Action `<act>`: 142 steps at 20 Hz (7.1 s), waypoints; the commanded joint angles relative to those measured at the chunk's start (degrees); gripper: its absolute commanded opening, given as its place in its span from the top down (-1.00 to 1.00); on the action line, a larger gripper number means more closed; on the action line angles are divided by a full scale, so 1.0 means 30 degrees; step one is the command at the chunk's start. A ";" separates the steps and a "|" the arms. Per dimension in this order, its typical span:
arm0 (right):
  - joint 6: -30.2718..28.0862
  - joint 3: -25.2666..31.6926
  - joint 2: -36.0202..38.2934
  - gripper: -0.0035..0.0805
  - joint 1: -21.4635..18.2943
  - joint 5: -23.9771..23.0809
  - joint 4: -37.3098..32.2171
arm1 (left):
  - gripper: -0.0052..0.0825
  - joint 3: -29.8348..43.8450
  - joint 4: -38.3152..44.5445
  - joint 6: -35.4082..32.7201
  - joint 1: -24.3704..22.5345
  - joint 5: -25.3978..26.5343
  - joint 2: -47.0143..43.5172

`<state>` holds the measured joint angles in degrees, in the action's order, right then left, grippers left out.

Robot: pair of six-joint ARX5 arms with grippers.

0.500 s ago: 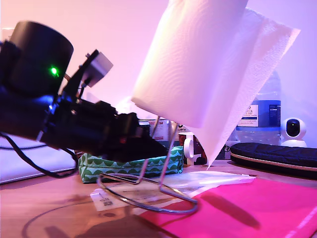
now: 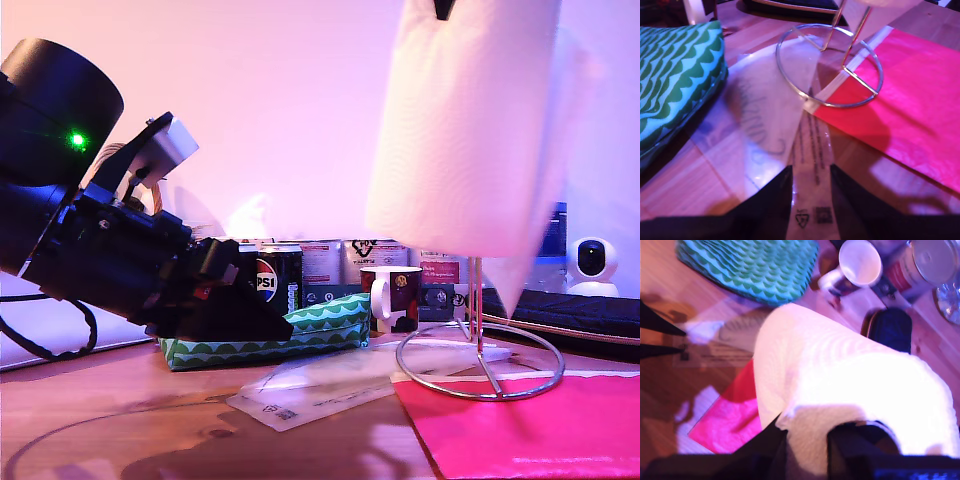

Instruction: Insert the paper towel roll into the metallic stand.

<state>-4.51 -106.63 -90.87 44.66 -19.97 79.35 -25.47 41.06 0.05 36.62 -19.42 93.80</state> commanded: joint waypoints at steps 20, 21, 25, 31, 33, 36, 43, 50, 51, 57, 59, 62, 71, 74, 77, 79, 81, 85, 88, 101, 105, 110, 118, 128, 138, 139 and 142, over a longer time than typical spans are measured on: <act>-0.6375 0.0248 -0.0007 0.94 0.0357 0.7614 -0.0423 | 0.94 0.0270 -0.3927 -0.0051 -0.2805 0.3359 -0.5705; -0.6375 0.0248 -0.0007 0.94 0.0350 0.7592 -0.0430 | 0.94 0.0270 -0.4087 -0.0051 -0.2871 0.3351 -0.5705; -0.5938 0.0248 -0.0007 0.94 0.0495 0.7606 -0.0699 | 0.94 0.0270 -0.4415 -0.0044 -0.2958 0.3337 -0.5697; -0.5909 0.0248 -0.0138 0.91 0.1647 0.7519 -0.0787 | 0.94 0.0270 -0.4481 -0.0044 -0.2958 0.3096 -0.5697; -0.5894 0.0248 -0.0401 0.91 0.1734 0.7475 -0.0641 | 0.94 0.0270 -0.4626 -0.0044 -0.2958 0.2980 -0.5697; -0.5887 0.0248 -0.0729 0.91 0.1734 0.7461 -0.0692 | 0.94 0.0270 -0.4728 -0.0044 -0.2958 0.2980 -0.5697; -0.5399 0.0255 -0.1472 0.90 0.1967 0.7461 -0.0612 | 0.94 0.0270 -0.5195 -0.0044 -0.2958 0.2980 -0.5697; -0.4925 0.0248 -0.1224 0.49 0.2652 0.7453 -0.0517 | 0.94 0.0270 -0.5260 -0.0182 -0.2958 0.2987 -0.5697; -0.4925 0.0248 -0.1137 0.49 0.2710 0.7439 -0.0517 | 0.94 0.0270 -0.5260 -0.0182 -0.2958 0.2980 -0.5697; -0.4918 -0.0641 -0.0991 0.37 0.2732 0.6404 -0.0517 | 0.94 0.0270 -0.5319 -0.0182 -0.2958 0.2980 -0.5697; -0.4896 -0.1275 -0.0991 0.37 0.2732 0.6426 -0.0525 | 0.94 0.0270 -0.5340 -0.0182 -0.2958 0.2980 -0.5697; -0.4758 -0.1909 -0.0969 0.38 0.2732 0.6426 -0.0495 | 0.94 0.0270 -0.5428 -0.0182 -0.2958 0.2987 -0.5697; -0.4306 -0.2652 -0.0954 0.95 0.1129 0.6397 -0.1698 | 0.94 0.0270 -0.5100 -0.0189 -0.2965 0.2987 -0.5705; -0.2871 -0.2645 -0.0954 0.95 -0.0896 0.6477 -0.4415 | 0.94 0.0270 -0.4692 -0.0182 -0.3228 0.2980 -0.5705; -0.2178 -0.2572 -0.0954 0.95 -0.3096 0.6535 -0.6827 | 0.94 0.0270 -0.4087 -0.0168 -0.3803 0.2266 -0.5705; -0.1559 -0.2280 -0.0954 0.95 -0.4393 0.6535 -0.8408 | 0.94 0.0270 -0.4080 -0.0160 -0.4255 0.1814 -0.5705; -0.1399 -0.1661 -0.0954 0.95 -0.5719 0.6535 -0.9537 | 0.94 0.0270 -0.3993 -0.0168 -0.4626 0.1304 -0.5705; -0.1362 0.1151 -0.0954 0.95 -0.7934 0.6863 -1.1315 | 0.94 0.0270 -0.2710 -0.0160 -0.5187 0.0051 -0.5705; -0.1457 0.3650 -0.0940 0.95 -0.9209 0.8247 -1.3216 | 0.94 0.0270 -0.2528 -0.0153 -0.5362 -0.0066 -0.5705; -0.1413 1.1795 0.0211 0.95 -1.1409 0.9617 -2.0480 | 0.94 0.0270 -0.2608 -0.0022 -0.7584 -0.1617 -0.5705; -0.1333 1.4724 0.2237 0.95 -1.2050 0.9690 -2.2221 | 0.94 0.0270 -0.2681 -0.0022 -0.8145 -0.2484 -0.5705; -0.0984 1.8549 0.5566 0.95 -1.2881 1.0535 -2.3911 | 0.94 0.0270 -0.2718 -0.0015 -0.8604 -0.3133 -0.5807; -0.0845 2.3489 1.2174 0.95 -1.3355 1.0666 -2.4793 | 0.94 0.0277 -0.5231 0.0131 -0.8670 -0.3228 -0.9209; 0.0466 2.5871 2.0662 0.95 -1.3304 1.0455 -2.0932 | 0.94 0.0393 -0.9719 0.0189 -0.8211 -0.2295 -1.4520; -0.0291 2.5871 2.6614 0.95 -1.3304 0.9974 -1.5256 | 0.94 0.0510 -1.5540 0.0590 -0.5391 0.1756 -1.9853; -0.0291 2.5871 2.6935 0.95 -1.3304 0.9989 -1.5242 | 0.94 0.0510 -1.6138 0.0729 -0.5115 0.2157 -2.0393; 0.0219 2.5857 2.7438 0.94 -1.3296 1.0054 -1.4702 | 0.94 0.0510 -1.7806 0.1348 -0.4488 0.2390 -2.2032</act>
<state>-4.32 -29.41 -8.49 4.58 10.02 35.62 -25.41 -12.19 3.36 22.92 -12.32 28.34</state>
